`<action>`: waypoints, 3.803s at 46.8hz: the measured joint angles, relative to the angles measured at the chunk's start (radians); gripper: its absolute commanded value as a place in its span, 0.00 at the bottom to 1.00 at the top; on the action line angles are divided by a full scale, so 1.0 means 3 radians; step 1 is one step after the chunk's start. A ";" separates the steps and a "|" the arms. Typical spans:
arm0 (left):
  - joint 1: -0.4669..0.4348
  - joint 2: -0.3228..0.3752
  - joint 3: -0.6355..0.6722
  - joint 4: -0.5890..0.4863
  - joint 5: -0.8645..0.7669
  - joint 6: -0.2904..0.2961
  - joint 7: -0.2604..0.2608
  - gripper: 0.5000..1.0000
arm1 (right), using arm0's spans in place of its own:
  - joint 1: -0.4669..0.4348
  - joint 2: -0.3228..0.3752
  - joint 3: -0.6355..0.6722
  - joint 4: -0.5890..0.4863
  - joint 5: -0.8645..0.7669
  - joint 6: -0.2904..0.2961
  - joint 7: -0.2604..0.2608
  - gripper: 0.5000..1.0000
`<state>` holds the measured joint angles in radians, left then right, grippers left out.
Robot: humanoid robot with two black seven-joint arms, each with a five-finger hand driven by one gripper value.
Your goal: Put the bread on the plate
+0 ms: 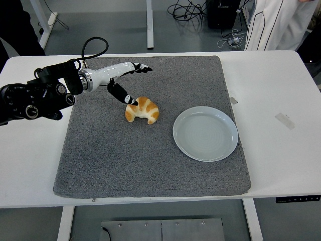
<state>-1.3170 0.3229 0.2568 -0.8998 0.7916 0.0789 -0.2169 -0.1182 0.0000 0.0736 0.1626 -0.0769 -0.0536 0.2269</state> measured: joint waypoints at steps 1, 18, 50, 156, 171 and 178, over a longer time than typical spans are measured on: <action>0.0002 -0.0016 0.0000 -0.0006 0.0033 0.0019 0.0015 0.84 | 0.0000 0.0000 0.0000 0.0000 0.0000 0.0000 0.0000 1.00; -0.0082 0.0051 0.0376 -0.0827 0.0237 0.0577 0.0278 0.84 | 0.0000 0.0000 0.0000 0.0000 0.0000 0.0000 0.0001 1.00; 0.0023 0.0002 0.0736 -0.0578 0.0333 0.1159 0.0299 0.82 | 0.0000 0.0000 0.0000 0.0000 0.0000 0.0000 0.0000 1.00; -0.0445 -0.0355 0.0333 -0.0147 0.0817 0.0747 0.0093 0.00 | -0.0001 0.0000 0.0000 0.0000 -0.0001 0.0000 0.0000 1.00; -0.0375 -0.0848 0.0197 -0.0090 0.0914 0.0744 0.0072 0.00 | 0.0000 0.0000 0.0000 0.0000 0.0000 0.0000 0.0001 1.00; -0.0254 -0.1031 0.0197 0.0048 0.0911 0.0744 0.0066 0.00 | 0.0000 0.0000 0.0000 0.0000 0.0000 0.0000 0.0000 1.00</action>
<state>-1.3932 0.0135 0.3158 -0.8853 1.0648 0.3021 -0.1972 -0.1181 0.0000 0.0736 0.1626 -0.0768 -0.0536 0.2270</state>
